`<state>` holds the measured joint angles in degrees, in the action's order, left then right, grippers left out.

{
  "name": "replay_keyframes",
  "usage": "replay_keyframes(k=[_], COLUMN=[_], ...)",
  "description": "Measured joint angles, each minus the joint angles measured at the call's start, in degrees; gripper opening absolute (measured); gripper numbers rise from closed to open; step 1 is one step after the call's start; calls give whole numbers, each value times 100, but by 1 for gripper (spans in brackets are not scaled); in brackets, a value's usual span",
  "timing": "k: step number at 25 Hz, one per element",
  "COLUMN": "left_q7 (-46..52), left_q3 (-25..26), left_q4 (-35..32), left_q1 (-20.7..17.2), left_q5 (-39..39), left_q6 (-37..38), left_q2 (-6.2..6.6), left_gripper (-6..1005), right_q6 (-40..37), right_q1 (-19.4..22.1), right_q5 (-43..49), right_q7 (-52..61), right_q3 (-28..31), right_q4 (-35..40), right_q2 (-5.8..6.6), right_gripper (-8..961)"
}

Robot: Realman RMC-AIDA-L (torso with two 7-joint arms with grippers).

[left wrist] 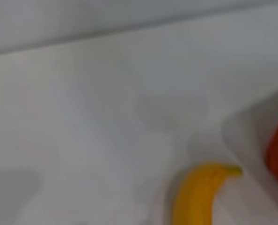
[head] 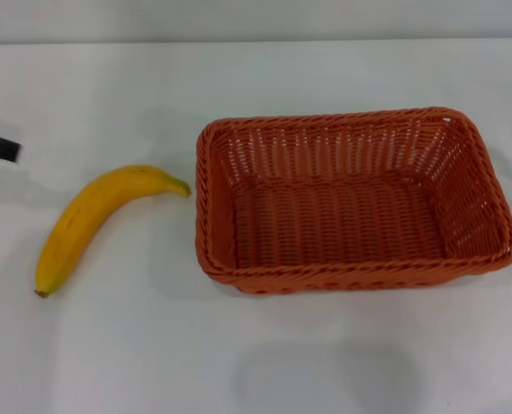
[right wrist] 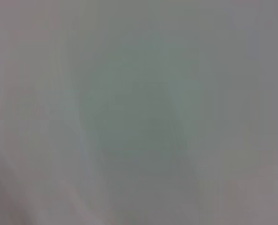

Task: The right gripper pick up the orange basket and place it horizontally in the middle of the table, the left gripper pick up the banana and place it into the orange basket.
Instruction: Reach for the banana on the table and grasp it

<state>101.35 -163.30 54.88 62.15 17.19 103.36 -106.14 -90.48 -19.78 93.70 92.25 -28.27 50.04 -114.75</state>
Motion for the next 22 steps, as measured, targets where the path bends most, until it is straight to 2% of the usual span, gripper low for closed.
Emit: replay_keyframes(k=[6,12,16,22], left_q7=[-7,198,364,550], left_q3=[7,15,18,18], left_q4=[-600,-934,-1241,-1650], left_q1=[448,647,663,555], left_q5=[1045,1573,1609,1600], left_q6=[-1013,-1867,-2195,-2411], left_q2=[-578,-997,-1063,-1044], left_gripper=[859,842,831,814], right_q6=[76,182,209,225], right_q1=[-72,-104,-116,-141], right_q5=[-130,-218,-236,-306], right_q7=[-252,-342,-345,-348], right_q3=[4,-2,-4,-8], right_q4=[-265,-378,-386,-390], right_q2=[1,1,-2,0], right_gripper=[733,732,732,731])
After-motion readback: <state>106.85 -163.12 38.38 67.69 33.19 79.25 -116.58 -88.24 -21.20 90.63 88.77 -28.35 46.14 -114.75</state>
